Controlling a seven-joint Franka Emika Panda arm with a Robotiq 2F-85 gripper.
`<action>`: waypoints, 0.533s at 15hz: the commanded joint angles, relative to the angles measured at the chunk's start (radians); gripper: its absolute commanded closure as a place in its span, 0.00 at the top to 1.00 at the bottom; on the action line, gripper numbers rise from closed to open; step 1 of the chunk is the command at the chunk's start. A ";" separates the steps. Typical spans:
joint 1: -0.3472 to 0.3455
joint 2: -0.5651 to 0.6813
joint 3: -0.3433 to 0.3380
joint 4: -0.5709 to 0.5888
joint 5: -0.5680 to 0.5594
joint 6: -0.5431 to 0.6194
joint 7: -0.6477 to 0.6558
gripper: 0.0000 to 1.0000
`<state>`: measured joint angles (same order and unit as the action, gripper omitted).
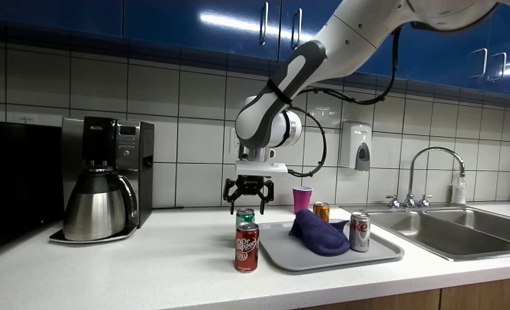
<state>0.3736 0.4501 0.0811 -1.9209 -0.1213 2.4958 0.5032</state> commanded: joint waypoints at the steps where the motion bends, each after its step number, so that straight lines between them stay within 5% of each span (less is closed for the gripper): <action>1: 0.001 -0.016 -0.004 0.000 -0.005 -0.016 -0.020 1.00; 8: -0.015 -0.056 0.007 -0.019 0.021 0.013 -0.029 1.00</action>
<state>0.3719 0.4364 0.0802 -1.9201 -0.1180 2.5038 0.5031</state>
